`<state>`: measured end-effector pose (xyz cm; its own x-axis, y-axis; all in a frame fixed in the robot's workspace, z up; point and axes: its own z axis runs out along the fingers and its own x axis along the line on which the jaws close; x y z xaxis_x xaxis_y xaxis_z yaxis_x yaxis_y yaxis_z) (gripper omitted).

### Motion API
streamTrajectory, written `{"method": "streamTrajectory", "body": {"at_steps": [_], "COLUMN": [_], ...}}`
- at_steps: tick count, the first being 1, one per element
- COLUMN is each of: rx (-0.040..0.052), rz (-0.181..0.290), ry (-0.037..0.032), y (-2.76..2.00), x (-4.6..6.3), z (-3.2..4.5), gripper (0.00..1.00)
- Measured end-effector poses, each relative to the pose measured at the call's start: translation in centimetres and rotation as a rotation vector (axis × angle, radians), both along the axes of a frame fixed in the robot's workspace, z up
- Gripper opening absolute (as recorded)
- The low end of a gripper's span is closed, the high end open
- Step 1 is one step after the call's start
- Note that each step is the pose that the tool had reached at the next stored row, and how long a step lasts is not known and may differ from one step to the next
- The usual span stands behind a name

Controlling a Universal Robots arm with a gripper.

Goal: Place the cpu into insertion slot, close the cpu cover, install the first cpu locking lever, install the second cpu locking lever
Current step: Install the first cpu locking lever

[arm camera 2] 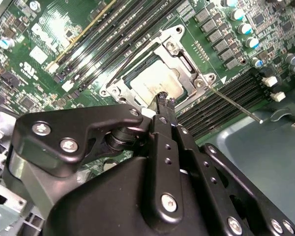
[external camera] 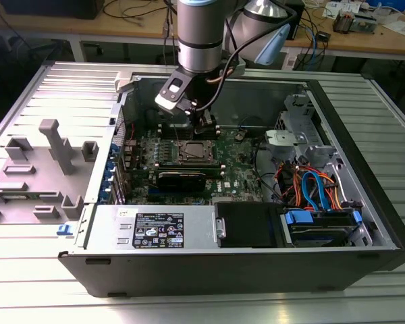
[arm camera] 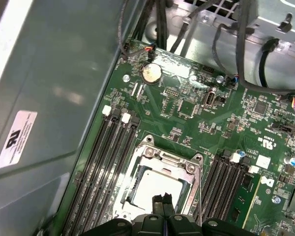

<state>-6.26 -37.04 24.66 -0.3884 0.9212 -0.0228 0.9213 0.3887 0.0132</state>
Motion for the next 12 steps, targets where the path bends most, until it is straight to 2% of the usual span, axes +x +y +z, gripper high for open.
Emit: {"method": "streamTrajectory", "body": {"at_steps": [2, 12], "rx": [0.0000, 0.0000], "rz": [0.058, 0.066], "ry": [0.0000, 0.0000], "y": [0.00, -0.01], "x": [-0.06, -0.11], "z": [-0.01, -0.01], "gripper": [0.11, 0.11]}}
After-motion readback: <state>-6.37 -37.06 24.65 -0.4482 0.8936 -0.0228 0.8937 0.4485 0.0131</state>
